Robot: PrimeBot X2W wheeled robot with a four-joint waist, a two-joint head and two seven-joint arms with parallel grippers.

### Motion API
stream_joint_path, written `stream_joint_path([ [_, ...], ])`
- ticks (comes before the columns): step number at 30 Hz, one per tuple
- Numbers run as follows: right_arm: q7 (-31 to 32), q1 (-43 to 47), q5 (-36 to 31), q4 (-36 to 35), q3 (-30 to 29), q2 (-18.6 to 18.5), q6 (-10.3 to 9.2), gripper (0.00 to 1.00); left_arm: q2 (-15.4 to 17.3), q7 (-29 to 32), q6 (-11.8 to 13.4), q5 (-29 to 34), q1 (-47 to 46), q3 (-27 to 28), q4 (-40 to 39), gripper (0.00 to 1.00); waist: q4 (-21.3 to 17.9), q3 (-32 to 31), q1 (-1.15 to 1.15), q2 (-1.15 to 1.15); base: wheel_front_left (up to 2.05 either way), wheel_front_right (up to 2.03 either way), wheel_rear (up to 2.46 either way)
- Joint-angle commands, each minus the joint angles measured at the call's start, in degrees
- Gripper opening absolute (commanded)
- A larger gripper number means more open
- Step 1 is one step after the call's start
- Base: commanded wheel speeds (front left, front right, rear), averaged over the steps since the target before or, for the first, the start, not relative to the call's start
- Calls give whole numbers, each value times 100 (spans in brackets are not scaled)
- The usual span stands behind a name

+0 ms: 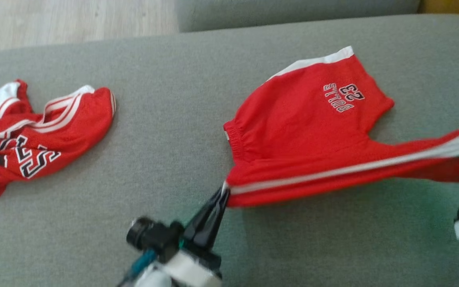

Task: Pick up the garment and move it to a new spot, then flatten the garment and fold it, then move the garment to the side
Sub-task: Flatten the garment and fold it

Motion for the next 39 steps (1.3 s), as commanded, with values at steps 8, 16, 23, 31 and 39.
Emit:
stream_joint_path([
  [8, 501, -1658, -423, 121, 151, -257, 19, 0, -354, 631, 71, -229, -1813, 235, 605, 0, 292, 720, 1, 0, 0, 0, 0],
  [16, 685, -3385, -431, 1481, 820, -604, 19, 0, -446, 958, 138, -703, -3254, 10, 1562, 0, 576, 1361, 1, 0, 0, 0, 0],
  [23, 544, -4421, -313, 2584, 1455, -683, 19, 0, -449, 720, 394, -1199, -3992, -514, 2013, 0, 736, 1722, 1, 0, 0, 0, 0],
  [31, 144, -5116, 46, 3735, 2227, -554, 19, 100, -450, 310, 610, -1795, -4386, -1126, 2475, 100, 811, 1838, 1, 0, 0, 0, 0],
  [39, -190, -4612, 770, 4153, 2600, -508, 19, 100, -451, -49, 1026, -1927, -4094, -1323, 2405, 100, 832, 1340, 1, 0, 0, 0, 0],
])
